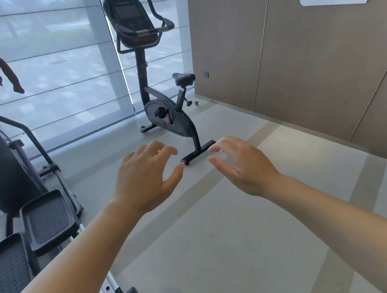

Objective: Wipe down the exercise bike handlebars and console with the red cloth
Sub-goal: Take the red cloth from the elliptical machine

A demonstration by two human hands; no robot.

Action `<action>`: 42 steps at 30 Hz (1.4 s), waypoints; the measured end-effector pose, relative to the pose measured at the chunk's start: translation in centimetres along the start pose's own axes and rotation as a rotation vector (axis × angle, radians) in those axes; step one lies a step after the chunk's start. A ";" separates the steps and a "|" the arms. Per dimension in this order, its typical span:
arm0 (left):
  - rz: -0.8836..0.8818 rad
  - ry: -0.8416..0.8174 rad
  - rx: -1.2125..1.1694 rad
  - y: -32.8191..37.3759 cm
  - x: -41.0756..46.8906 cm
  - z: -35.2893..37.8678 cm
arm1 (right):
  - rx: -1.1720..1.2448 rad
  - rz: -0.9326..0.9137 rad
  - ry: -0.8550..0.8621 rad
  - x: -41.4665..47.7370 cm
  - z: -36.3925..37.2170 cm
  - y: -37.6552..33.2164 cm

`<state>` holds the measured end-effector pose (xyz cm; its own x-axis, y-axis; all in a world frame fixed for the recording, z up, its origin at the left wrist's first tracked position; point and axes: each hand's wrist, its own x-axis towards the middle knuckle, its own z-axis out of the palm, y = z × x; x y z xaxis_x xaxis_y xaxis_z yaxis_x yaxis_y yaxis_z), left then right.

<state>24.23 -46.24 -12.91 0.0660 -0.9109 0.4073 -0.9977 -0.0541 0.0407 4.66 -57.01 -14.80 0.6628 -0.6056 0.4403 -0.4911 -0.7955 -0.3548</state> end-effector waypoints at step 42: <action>-0.556 -0.010 0.188 -60.9 44.1 15.7 | 0.388 -0.344 -0.178 78.1 39.0 5.0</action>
<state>87.64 -89.52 -11.80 0.5807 -0.7290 0.3625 -0.7992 -0.5953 0.0831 76.02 -107.56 -14.36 0.8501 -0.2729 0.4505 -0.0071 -0.8611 -0.5084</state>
